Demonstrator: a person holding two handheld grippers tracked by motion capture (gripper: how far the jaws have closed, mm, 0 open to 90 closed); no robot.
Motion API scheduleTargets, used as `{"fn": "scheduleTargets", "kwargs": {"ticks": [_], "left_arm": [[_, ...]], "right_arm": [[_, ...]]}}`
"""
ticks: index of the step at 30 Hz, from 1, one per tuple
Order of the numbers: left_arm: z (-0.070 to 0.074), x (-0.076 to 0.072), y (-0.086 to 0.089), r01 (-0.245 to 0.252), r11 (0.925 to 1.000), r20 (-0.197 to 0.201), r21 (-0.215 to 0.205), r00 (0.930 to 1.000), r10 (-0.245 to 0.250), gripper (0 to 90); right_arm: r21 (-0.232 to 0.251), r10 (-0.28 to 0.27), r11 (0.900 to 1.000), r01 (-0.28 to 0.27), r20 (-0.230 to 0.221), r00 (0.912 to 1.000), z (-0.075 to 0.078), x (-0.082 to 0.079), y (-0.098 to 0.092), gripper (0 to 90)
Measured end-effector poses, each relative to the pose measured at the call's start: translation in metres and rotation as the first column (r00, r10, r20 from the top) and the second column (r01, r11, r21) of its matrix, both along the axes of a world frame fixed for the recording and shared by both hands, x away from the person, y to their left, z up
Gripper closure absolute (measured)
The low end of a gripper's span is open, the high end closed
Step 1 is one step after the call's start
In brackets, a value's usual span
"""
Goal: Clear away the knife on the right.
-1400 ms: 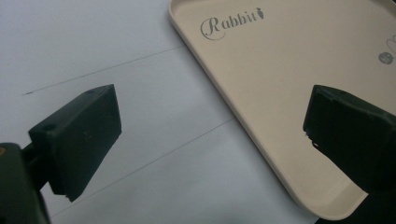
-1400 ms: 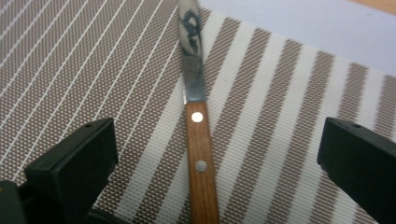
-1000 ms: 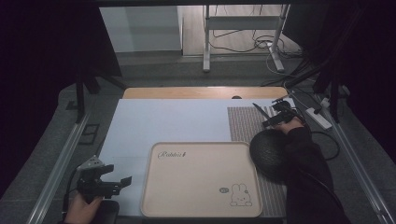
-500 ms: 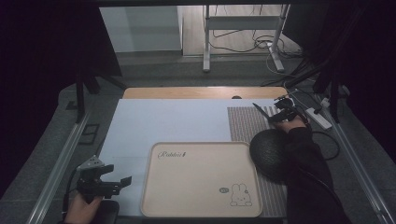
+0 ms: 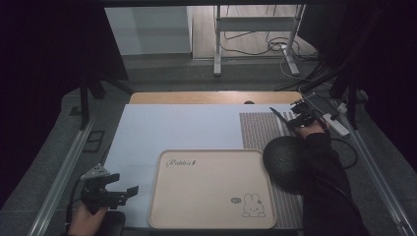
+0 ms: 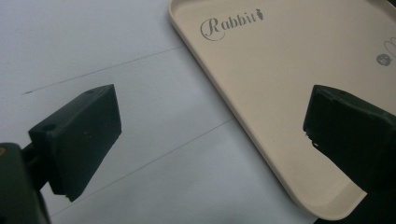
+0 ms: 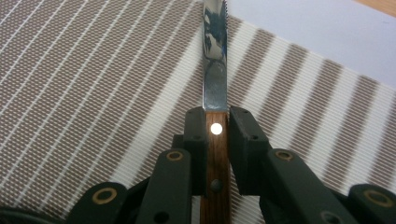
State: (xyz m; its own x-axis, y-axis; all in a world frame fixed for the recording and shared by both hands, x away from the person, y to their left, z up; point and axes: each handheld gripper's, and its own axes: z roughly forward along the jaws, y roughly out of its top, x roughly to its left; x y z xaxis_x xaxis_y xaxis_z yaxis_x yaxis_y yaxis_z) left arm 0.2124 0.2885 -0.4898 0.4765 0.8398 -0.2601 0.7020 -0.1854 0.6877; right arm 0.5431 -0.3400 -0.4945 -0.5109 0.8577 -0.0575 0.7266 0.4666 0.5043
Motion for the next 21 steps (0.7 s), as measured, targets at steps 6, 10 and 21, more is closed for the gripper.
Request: {"fn": "scheduleTargets", "kwargs": {"ticks": [6, 10, 21], "left_arm": [[0.0, 0.0, -0.001, 0.0, 1.0, 0.001, 0.002, 1.0, 0.0, 4.3], [0.0, 0.0, 0.0, 0.0, 1.0, 0.0, 0.002, 1.0, 0.0, 4.3], [0.0, 0.0, -0.001, 0.002, 1.0, 0.002, 0.004, 1.0, -0.002, 4.3]], "right_arm": [[0.046, -0.037, 0.998, 0.036, 0.017, 0.9992, 0.008, -0.004, -0.019, 77.7], [0.071, -0.04, 0.997, 0.038, 0.032, 0.9987, 0.016, -0.01, -0.022, 77.7], [0.098, 0.01, 0.995, -0.014, 0.042, 0.9991, 0.028, -0.034, 0.006, 77.7]]}}
